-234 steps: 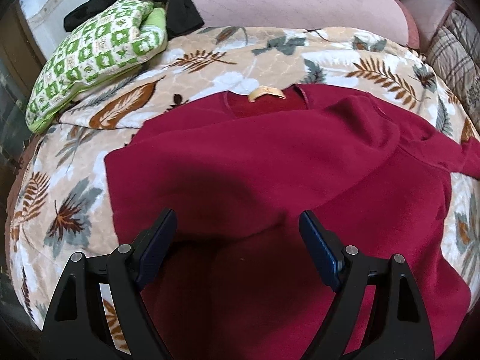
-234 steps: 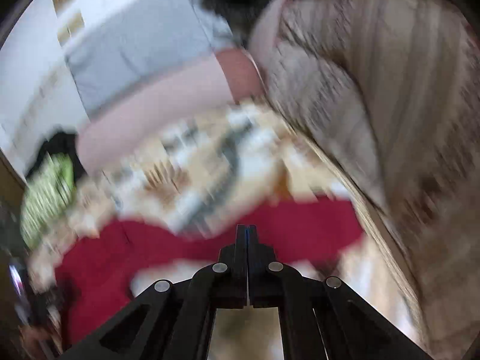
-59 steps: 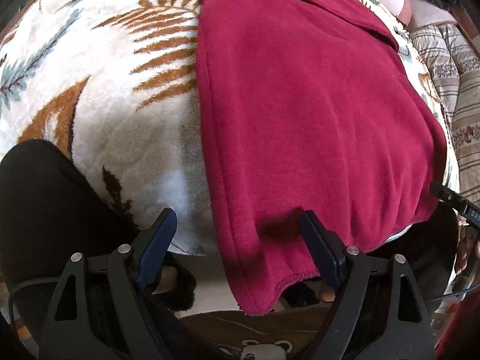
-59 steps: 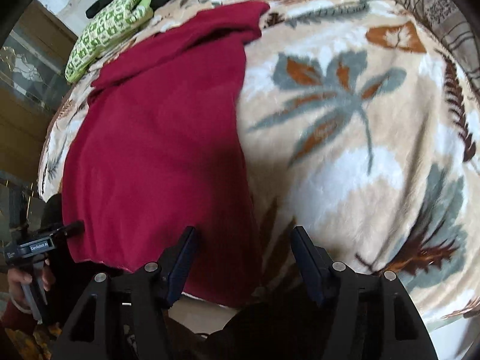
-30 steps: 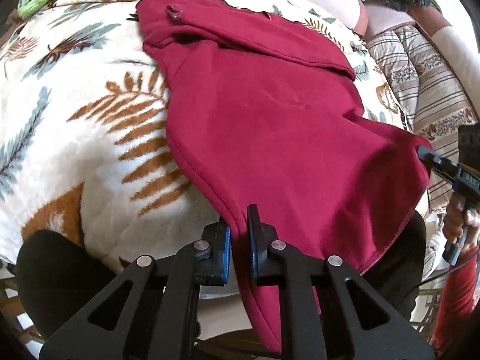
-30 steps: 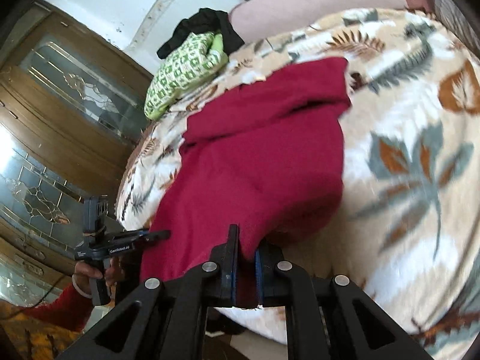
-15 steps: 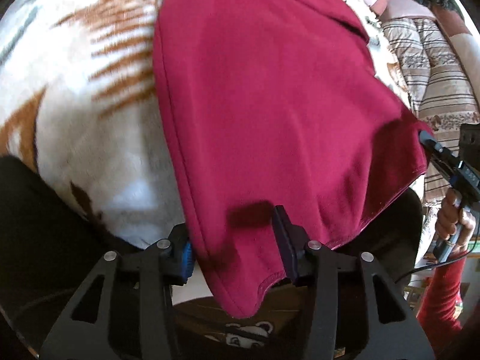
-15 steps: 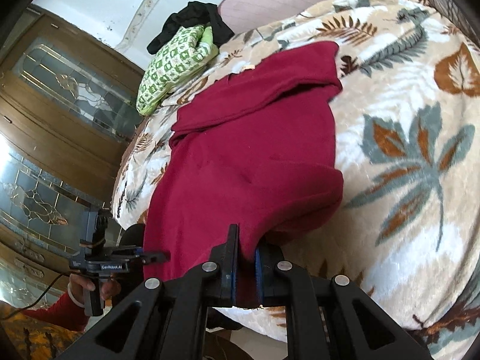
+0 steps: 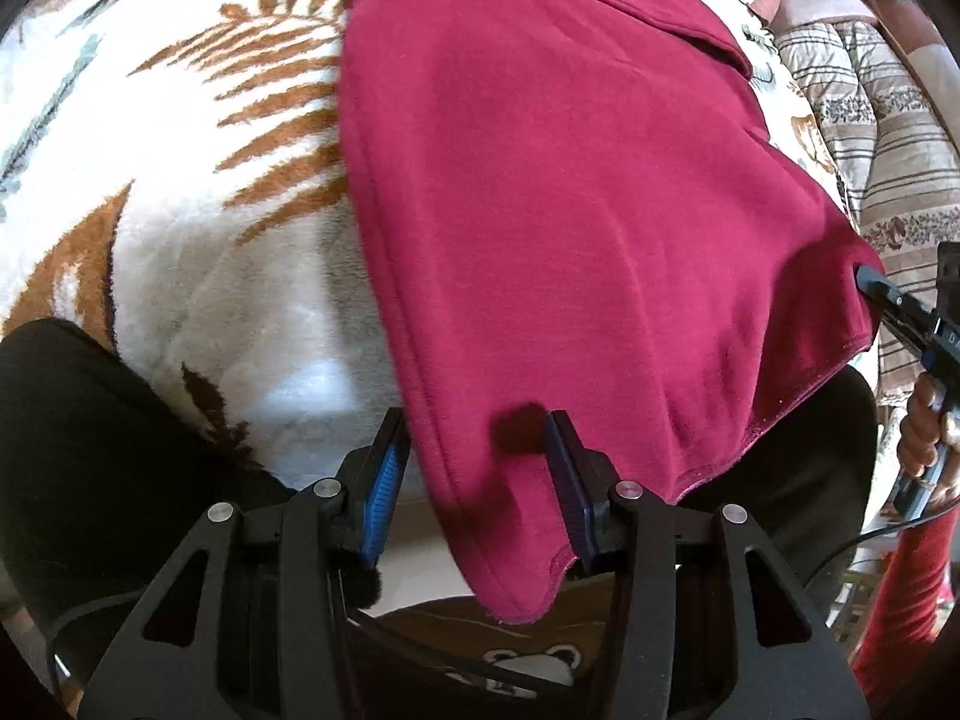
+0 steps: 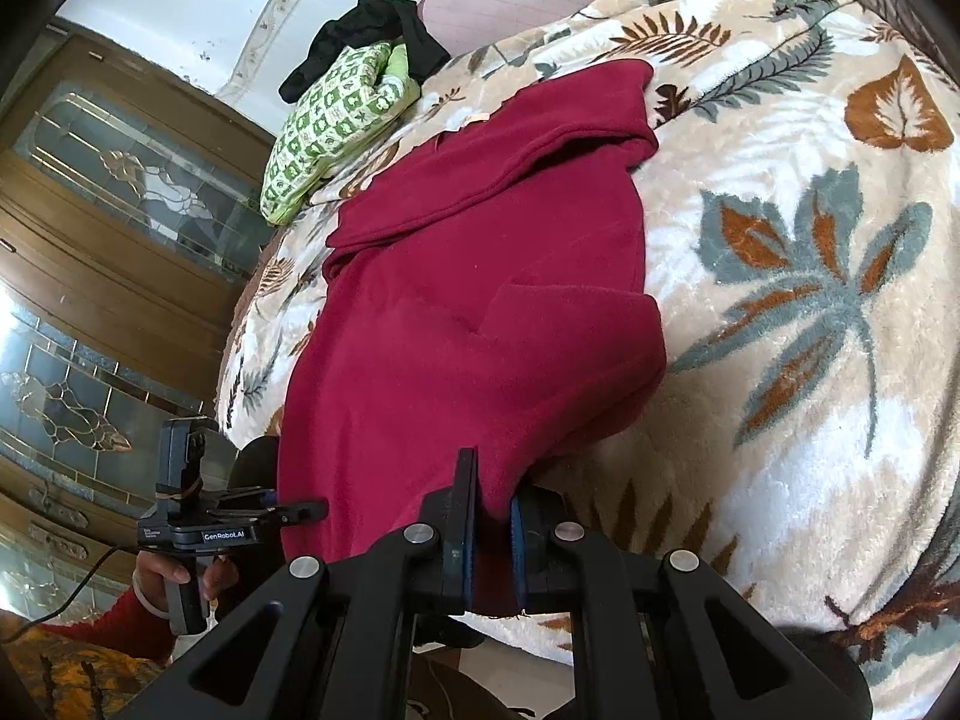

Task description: Fold small clothes

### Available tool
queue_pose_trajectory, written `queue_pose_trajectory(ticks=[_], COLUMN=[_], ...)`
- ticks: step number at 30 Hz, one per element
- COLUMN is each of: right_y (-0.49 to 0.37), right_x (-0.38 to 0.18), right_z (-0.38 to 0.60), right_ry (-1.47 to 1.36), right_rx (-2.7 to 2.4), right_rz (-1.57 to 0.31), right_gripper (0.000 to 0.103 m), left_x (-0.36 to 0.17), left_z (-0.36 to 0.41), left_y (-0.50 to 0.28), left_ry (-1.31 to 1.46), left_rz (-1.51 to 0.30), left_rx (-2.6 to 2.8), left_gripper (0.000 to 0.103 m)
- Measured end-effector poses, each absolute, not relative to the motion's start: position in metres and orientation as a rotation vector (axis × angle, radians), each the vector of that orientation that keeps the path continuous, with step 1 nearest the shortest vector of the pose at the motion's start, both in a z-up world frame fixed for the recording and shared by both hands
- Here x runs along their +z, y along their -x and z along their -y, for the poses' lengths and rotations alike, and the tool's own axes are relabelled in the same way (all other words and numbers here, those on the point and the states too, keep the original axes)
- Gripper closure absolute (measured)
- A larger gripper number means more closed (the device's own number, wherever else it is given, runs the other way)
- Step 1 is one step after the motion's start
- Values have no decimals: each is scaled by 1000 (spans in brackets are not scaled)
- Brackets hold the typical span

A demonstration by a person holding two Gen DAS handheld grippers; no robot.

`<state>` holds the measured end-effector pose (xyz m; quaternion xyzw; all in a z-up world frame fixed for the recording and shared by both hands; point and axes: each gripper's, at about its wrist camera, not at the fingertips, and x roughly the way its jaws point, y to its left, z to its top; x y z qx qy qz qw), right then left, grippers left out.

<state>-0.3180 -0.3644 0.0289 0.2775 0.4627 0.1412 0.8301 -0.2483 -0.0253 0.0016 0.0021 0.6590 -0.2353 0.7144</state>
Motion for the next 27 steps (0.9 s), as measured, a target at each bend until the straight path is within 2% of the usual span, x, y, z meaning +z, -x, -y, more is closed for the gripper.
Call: queue_pose_trajectory(ticks=[12,23,24,27], right_y=[316,317,316,313], right_x=[36,35,35,36], right_z=[357,359,358,356], right_ry=[-556,-578,-580,-564], right_rx=[304,306,308,313], right_rz=[-971,-960,-959,-962], right_gripper=[95,95,95,95], left_x=[8,-7,-9,-4], left_z=[16,33,33,36], left_y=[232,252,253,259], left_ry=[101,50,54,-6], left_rz=[-1538,-1581,-1581,-1530], left_rx=[-596,-554,-547,-545], left_gripper=[57,57,59,93])
